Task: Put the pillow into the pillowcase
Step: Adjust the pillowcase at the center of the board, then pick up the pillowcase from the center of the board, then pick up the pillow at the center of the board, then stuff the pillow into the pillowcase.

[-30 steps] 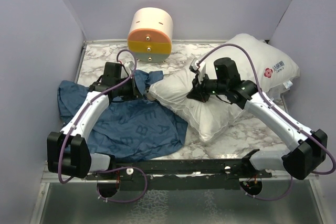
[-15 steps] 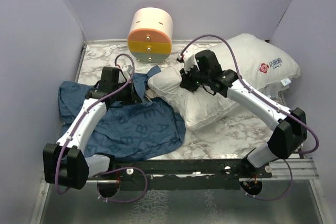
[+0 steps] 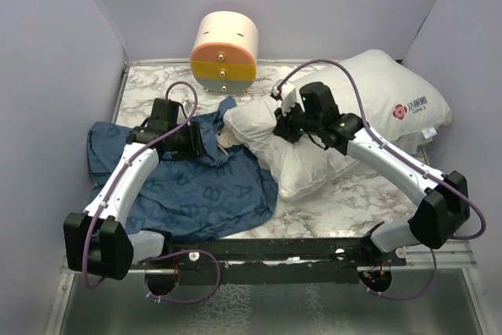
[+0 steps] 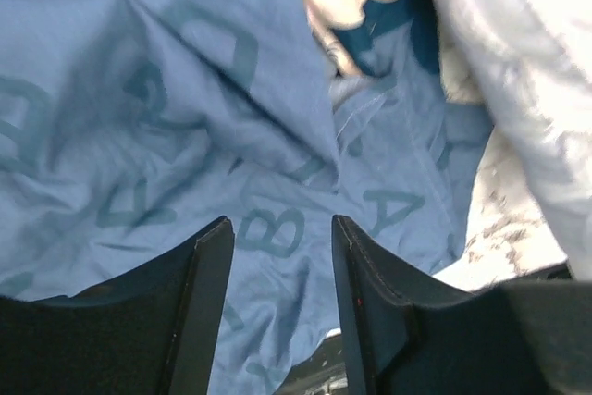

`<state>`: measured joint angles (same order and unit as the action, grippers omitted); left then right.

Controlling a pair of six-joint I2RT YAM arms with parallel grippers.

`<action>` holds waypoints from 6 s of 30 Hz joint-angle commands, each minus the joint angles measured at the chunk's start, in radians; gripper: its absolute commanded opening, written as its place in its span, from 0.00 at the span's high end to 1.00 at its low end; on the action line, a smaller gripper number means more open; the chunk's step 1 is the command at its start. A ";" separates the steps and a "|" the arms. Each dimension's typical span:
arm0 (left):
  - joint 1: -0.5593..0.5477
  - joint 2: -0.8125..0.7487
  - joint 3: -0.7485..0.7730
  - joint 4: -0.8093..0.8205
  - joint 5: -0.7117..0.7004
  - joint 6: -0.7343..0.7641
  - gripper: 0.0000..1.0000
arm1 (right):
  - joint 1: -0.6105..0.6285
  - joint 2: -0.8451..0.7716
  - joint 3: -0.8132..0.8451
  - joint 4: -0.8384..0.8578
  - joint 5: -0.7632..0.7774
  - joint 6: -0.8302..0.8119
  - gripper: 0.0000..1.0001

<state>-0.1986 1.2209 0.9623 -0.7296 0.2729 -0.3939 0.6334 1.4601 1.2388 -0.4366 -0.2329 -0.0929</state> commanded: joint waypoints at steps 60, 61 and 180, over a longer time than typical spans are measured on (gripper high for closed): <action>-0.202 0.163 0.168 0.189 -0.352 -0.113 1.00 | 0.036 0.043 0.292 -0.101 -0.354 -0.103 0.18; -0.200 0.158 0.166 0.190 -0.349 -0.114 1.00 | 0.044 0.071 0.310 -0.118 -0.332 -0.106 0.15; -0.345 -0.087 -0.520 0.790 -0.254 -0.781 0.74 | 0.246 -0.447 -0.224 -0.101 -0.230 0.319 0.17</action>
<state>-0.5117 1.0752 0.3878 -0.0231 0.0822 -1.1545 0.8711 1.0168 1.0069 -0.5117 -0.4843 0.2241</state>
